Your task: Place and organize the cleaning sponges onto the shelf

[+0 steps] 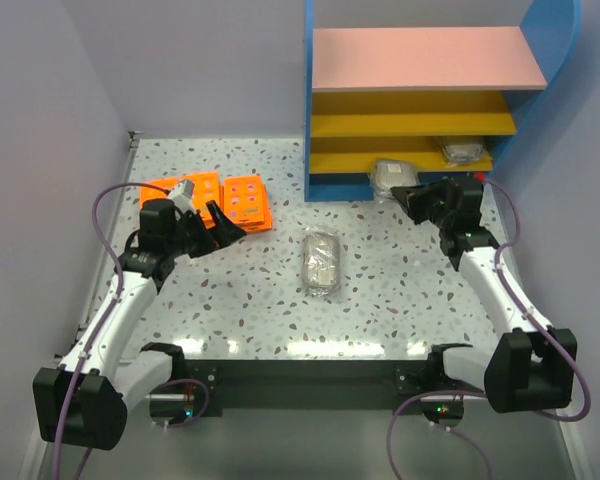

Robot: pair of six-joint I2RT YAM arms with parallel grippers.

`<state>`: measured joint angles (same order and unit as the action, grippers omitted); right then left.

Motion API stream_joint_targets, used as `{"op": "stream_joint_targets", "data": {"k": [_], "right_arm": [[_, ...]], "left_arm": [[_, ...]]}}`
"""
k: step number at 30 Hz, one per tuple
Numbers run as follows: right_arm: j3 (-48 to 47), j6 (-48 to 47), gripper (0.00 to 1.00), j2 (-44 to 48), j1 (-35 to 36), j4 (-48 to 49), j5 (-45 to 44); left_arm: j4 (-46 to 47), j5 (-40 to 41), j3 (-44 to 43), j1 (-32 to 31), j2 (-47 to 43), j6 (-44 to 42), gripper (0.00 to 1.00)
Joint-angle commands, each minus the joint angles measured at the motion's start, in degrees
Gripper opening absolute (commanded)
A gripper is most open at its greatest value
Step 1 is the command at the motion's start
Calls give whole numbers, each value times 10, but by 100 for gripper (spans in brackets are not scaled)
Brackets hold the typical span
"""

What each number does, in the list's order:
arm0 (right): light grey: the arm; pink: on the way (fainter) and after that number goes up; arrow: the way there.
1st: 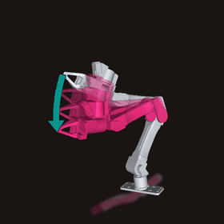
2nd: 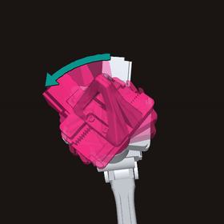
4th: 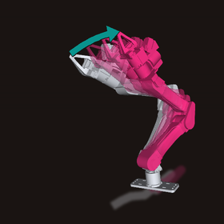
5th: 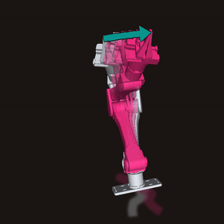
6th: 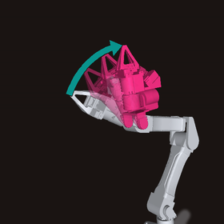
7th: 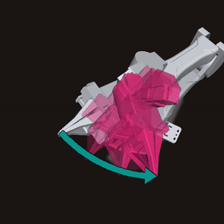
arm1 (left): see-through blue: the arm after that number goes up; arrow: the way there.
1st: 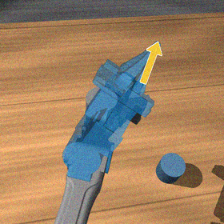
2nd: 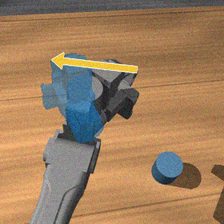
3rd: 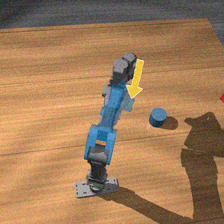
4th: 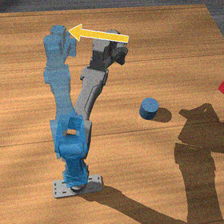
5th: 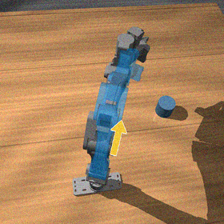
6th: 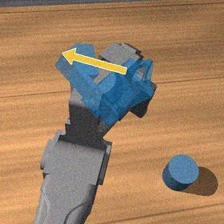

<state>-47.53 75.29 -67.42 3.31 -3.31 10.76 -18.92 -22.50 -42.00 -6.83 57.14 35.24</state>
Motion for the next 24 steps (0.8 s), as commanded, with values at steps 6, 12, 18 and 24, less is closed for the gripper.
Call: {"op": "stream_joint_targets", "data": {"k": [6, 12, 18, 24], "right_arm": [[-89, -25, 0, -25, -8, 74, 43], [-141, -58, 0, -36, -10, 1, 30], [-167, -69, 0, -113, -19, 28, 26], [-174, -59, 0, -198, -32, 99, 32]], "left_arm": [[13, -9, -38, -1, 11, -23, 99], [25, -15, -41, -2, 31, -23, 99], [32, -20, -51, -1, 54, -21, 99], [32, -14, -52, -1, 51, -21, 99]]}}
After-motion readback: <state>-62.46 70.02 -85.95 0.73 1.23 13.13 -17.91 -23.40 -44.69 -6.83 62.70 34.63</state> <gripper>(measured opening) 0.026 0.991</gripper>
